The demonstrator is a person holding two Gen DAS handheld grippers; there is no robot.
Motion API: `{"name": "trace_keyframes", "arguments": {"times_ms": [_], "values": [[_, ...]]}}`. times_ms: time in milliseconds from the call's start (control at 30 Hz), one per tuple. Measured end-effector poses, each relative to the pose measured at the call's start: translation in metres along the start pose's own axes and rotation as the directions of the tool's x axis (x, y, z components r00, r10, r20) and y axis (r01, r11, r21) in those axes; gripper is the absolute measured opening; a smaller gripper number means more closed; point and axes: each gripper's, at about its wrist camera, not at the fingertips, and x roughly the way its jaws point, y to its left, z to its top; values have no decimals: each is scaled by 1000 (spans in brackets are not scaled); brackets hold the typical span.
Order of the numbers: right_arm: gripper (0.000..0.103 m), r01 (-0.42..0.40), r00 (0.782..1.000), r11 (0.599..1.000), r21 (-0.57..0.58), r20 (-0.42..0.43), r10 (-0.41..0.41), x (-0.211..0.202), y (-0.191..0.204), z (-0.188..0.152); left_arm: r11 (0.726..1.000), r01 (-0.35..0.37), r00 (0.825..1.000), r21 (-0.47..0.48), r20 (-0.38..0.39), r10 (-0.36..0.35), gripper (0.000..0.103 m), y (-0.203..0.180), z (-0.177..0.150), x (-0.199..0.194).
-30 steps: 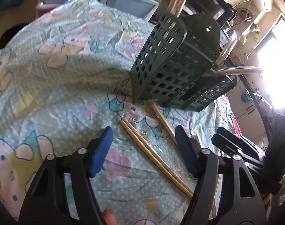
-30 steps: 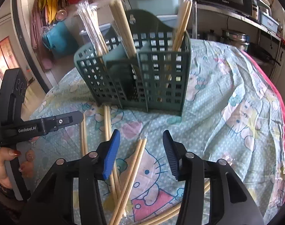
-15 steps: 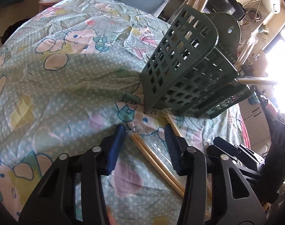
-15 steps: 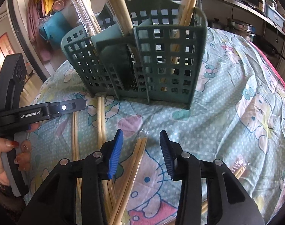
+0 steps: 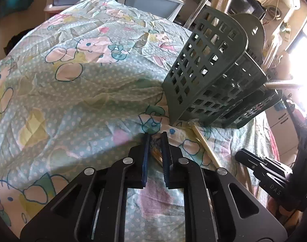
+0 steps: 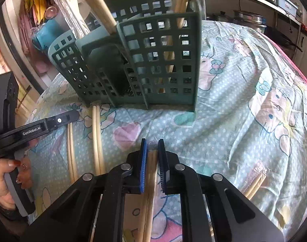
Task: Organize utensils
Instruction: 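Lower the right tool onto a loose chopstick and close it while the left tool grasps another, then lift the held chopsticks with both tools and carry them above the green holder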
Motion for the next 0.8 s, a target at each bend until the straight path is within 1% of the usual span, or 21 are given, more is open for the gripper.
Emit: {"name": "trace_keyframes", "arguments": {"times_ms": [133,200,300,500,633,800], "values": [[11,-11,999,1000,23,44,10,-13,-5,0,998,51,999,-40,5,-51,5,9,-1,-2],[11,-22,997,999,28,80,20,-23,-4,1,996,72,997,-59,14,-71,4,12,-2,-5],[11,-39,992,999,33,124,35,-39,-6,3,993,95,995,-66,37,-93,3,11,-5,-14],[10,-58,978,998,36,201,50,-72,-5,10,989,146,983,-19,110,-143,2,-6,-3,-47],[10,-69,967,997,29,249,60,-92,2,15,983,182,969,20,166,-183,2,-20,3,-73],[10,-82,950,997,9,303,75,-111,8,17,972,220,950,79,208,-232,2,-39,6,-98]]}}
